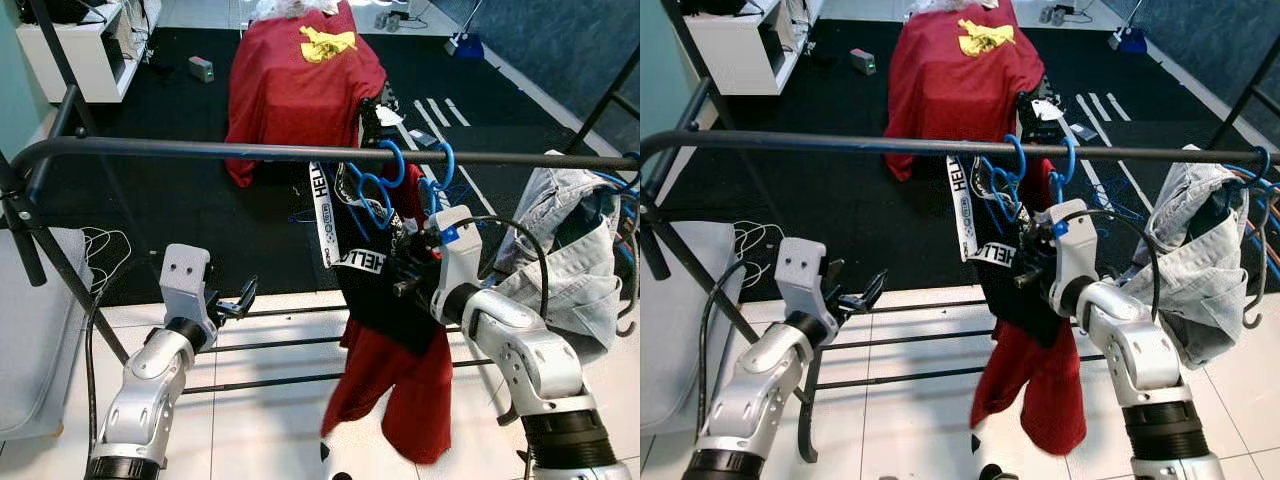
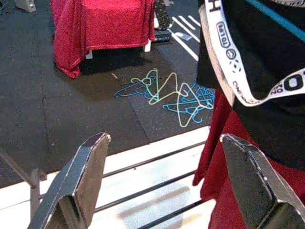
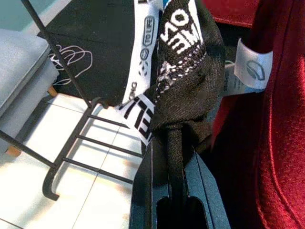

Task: Hang hanger

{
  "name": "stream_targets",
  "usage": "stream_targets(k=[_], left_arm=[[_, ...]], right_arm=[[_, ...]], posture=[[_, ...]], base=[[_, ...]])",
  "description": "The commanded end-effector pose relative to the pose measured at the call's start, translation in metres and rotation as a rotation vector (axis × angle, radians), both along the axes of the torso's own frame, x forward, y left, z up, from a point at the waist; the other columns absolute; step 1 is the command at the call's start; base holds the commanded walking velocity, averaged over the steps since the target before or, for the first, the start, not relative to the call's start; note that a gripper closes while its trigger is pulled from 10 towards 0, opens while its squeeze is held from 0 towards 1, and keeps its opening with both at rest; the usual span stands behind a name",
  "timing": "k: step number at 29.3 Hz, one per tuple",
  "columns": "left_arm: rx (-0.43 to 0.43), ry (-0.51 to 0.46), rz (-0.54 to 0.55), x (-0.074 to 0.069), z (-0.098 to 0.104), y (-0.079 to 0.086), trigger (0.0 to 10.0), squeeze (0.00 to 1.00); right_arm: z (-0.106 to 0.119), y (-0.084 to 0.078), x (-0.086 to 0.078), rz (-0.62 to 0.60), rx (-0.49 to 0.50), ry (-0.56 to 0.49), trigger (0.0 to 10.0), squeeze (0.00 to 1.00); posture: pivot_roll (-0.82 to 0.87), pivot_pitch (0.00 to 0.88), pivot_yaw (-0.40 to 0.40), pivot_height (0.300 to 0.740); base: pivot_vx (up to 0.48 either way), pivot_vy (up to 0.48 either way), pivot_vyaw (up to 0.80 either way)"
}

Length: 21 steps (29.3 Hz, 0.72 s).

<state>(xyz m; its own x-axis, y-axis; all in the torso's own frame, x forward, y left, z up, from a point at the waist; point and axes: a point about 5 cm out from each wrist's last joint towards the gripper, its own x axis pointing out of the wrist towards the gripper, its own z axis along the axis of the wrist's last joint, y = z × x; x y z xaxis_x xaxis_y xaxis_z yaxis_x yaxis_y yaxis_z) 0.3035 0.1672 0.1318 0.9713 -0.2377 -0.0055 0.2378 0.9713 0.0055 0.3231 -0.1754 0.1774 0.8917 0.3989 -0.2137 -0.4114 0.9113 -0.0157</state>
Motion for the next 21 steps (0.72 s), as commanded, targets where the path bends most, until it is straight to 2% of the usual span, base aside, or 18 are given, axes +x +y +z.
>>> stream_targets(k=[1, 2, 3, 4, 9, 12, 16, 19, 21], left_arm=[[0.024, 0.022, 0.002, -0.002, -0.005, 0.002, 10.0, 0.00], [0.030, 0.022, 0.005, -0.002, -0.005, 0.002, 10.0, 0.00], [0.030, 0.022, 0.005, -0.002, -0.005, 0.002, 10.0, 0.00], [0.037, 0.022, 0.008, -0.003, -0.005, 0.002, 10.0, 0.00], [0.050, 0.019, 0.011, -0.003, -0.005, 0.002, 10.0, 0.00], [0.048, 0.021, 0.011, -0.002, -0.007, 0.002, 10.0, 0.00], [0.048, 0.023, 0.009, -0.001, -0.007, 0.001, 10.0, 0.00], [0.046, 0.017, -0.002, 0.001, -0.006, -0.004, 10.0, 0.00], [0.046, 0.015, -0.005, 0.001, -0.006, -0.005, 10.0, 0.00]], right_arm=[[-0.011, -0.004, -0.001, -0.018, -0.006, 0.057, 10.0, 0.01], [-0.012, -0.003, 0.000, -0.012, 0.003, 0.065, 10.0, 0.23], [-0.012, -0.003, 0.000, -0.012, 0.003, 0.065, 10.0, 0.23], [-0.014, -0.001, -0.001, 0.006, 0.017, 0.068, 10.0, 1.00], [-0.017, 0.001, -0.011, 0.046, 0.057, 0.069, 10.0, 1.00], [-0.008, -0.006, -0.018, 0.062, 0.069, 0.024, 10.0, 1.00], [-0.005, -0.007, -0.020, 0.067, 0.071, 0.014, 10.0, 1.00], [0.008, -0.007, -0.026, 0.119, 0.082, -0.049, 10.0, 1.00], [0.013, -0.009, -0.027, 0.109, 0.077, -0.079, 10.0, 1.00]], posture=[[0.04, 0.207, -0.066, 0.740], [0.04, 0.207, -0.067, 0.740], [0.04, 0.207, -0.067, 0.740], [0.04, 0.206, -0.069, 0.740], [0.04, 0.205, -0.075, 0.740], [0.02, 0.203, -0.072, 0.740], [0.02, 0.203, -0.072, 0.740], [0.01, 0.196, -0.075, 0.740], [0.01, 0.196, -0.077, 0.740]], base=[[0.000, 0.000, 0.00], [0.000, 0.000, 0.00], [0.000, 0.000, 0.00], [0.000, 0.000, 0.00], [0.000, 0.000, 0.00], [0.000, 0.000, 0.00], [0.000, 0.000, 0.00], [0.000, 0.000, 0.00], [0.000, 0.000, 0.00]])
